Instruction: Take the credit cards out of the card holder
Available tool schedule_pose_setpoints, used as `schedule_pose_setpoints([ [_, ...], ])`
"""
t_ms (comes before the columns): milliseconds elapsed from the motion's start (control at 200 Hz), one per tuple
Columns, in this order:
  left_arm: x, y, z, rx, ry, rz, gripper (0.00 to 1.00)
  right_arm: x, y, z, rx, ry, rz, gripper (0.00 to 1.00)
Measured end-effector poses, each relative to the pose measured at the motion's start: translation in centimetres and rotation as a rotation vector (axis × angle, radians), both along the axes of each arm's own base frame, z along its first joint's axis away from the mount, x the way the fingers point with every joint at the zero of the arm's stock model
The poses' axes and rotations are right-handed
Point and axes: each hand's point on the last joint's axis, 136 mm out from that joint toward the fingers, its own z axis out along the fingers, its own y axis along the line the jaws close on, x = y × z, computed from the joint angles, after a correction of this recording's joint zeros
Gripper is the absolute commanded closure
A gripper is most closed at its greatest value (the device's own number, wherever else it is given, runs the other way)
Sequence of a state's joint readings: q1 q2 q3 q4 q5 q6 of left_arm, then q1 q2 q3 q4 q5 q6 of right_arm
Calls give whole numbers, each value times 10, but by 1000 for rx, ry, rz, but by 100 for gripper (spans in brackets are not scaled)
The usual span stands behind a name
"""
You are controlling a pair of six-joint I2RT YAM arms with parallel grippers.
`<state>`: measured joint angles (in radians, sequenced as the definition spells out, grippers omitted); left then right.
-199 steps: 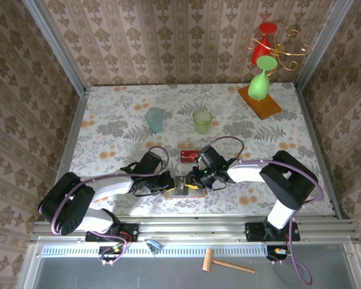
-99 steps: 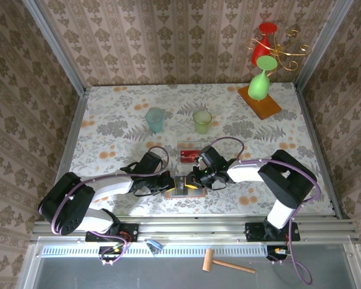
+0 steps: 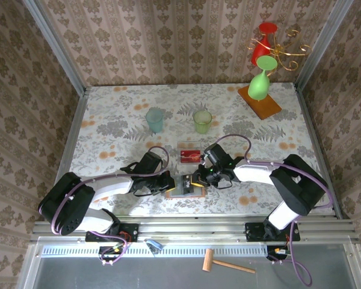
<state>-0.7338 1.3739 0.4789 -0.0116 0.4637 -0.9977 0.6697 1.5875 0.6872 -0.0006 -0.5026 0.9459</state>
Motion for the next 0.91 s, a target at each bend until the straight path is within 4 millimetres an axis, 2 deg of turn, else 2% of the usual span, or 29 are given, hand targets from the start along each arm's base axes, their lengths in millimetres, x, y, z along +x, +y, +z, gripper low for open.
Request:
schedule_pose_setpoints([
  [335,0,0,0,0,0,0,94,-5,-15,2,-69,-20,6,91],
  [515,0,0,0,0,0,0,94,-2,-13,6,-65,-28,9,90],
  [655,0,0,0,0,0,0,93,-1,-11,7,-59,-27,6,84],
  [905,0,0,0,0,0,0,93,-6,-6,5,-54,-4,4,83],
])
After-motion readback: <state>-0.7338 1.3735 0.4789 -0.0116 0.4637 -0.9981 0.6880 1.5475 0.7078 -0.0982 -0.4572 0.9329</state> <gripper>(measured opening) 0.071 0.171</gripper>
